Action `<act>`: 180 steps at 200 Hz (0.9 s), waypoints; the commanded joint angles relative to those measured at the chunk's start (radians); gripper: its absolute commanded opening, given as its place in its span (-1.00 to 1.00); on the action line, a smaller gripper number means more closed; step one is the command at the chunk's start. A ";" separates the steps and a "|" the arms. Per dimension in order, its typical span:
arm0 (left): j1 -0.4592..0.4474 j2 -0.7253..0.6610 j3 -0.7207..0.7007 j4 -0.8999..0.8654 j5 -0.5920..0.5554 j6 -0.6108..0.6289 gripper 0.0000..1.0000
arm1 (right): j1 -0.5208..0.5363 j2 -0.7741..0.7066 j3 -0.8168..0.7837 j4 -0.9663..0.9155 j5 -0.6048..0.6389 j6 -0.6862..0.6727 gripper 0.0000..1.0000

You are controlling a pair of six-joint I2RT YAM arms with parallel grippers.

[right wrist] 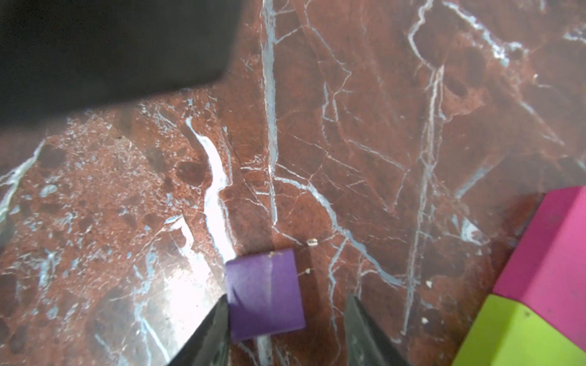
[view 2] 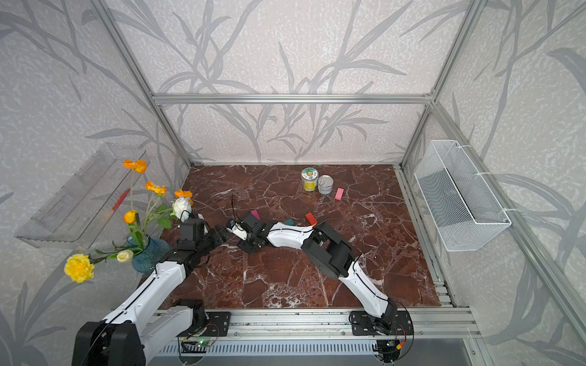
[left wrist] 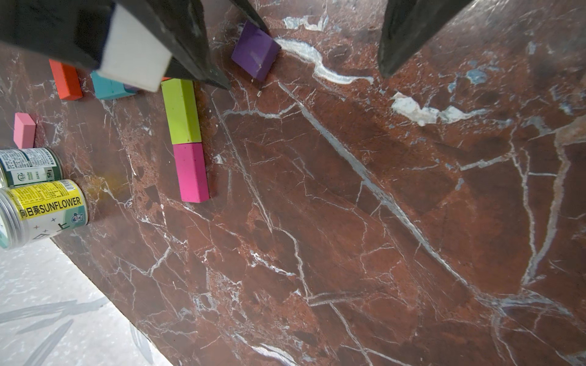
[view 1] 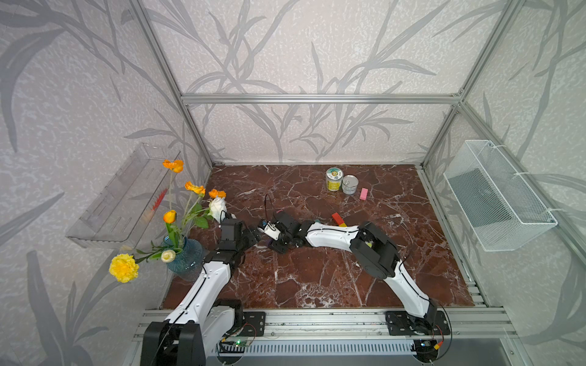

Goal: Assemble the letter v with building blocks
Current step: Pick up the building block from the center of the board.

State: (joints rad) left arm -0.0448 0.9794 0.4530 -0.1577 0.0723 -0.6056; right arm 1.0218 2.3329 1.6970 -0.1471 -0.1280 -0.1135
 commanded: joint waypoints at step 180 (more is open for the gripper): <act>-0.028 0.040 0.023 0.167 0.220 0.000 0.57 | 0.008 -0.273 -0.340 0.227 0.076 -0.018 -0.49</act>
State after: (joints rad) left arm -0.0582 0.9974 0.4500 -0.0536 0.2161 -0.6041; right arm 1.0306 2.1517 1.3857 0.0471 -0.0719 -0.1272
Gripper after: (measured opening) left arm 0.795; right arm 0.323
